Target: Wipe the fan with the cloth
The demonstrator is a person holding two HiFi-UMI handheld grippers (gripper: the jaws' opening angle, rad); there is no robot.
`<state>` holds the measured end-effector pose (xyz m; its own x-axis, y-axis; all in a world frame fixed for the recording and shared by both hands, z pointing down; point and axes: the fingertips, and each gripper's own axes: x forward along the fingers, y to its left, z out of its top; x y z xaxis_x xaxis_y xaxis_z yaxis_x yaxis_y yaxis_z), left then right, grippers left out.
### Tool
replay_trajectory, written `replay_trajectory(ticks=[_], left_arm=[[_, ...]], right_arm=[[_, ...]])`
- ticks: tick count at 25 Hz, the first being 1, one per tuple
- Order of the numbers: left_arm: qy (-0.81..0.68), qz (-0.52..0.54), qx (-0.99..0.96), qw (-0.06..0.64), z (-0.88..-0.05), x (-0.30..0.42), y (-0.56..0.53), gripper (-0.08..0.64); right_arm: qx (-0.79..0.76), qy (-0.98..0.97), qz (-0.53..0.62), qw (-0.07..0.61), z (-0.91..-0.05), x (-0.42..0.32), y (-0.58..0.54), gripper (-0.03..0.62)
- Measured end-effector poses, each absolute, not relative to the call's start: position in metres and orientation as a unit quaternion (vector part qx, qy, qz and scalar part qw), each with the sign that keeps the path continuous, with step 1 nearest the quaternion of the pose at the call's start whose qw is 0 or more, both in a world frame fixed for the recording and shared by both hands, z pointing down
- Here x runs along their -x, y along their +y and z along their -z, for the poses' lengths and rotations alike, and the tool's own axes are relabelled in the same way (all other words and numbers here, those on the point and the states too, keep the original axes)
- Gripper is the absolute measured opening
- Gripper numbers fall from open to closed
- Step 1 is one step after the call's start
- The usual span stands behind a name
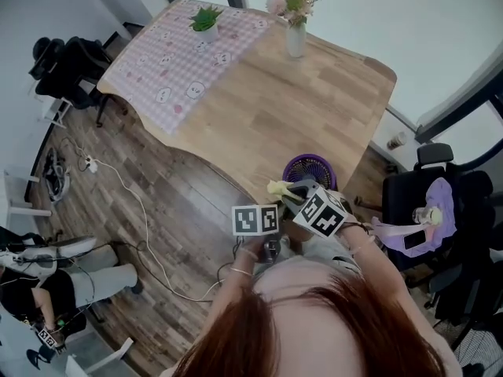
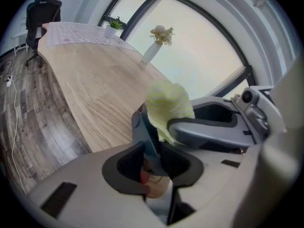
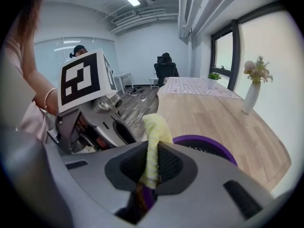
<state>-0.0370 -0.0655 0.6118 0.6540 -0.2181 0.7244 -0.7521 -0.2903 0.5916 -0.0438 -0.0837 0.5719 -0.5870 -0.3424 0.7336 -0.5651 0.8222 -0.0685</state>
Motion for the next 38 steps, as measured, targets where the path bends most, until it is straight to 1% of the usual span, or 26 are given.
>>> replay_trajectory(ticks=[10,20,38], left_arm=[[-0.343,-0.286,-0.747,0.493,-0.615,0.038,-0.071,0.095],[-0.348,-0.281,-0.745,0.495,-0.615,0.040,-0.068,0.094],[-0.396,-0.294,-0.684,0.537,-0.623,0.043,-0.074,0.071]], right_arm=[[-0.242,-0.881,-0.145,0.381,-0.577,0.050,-0.100,0.043],[-0.247,-0.875,-0.134,0.394,-0.580,0.053,-0.113,0.043],[-0.284,-0.868,-0.125,0.387,-0.580,0.046,-0.147,0.043]])
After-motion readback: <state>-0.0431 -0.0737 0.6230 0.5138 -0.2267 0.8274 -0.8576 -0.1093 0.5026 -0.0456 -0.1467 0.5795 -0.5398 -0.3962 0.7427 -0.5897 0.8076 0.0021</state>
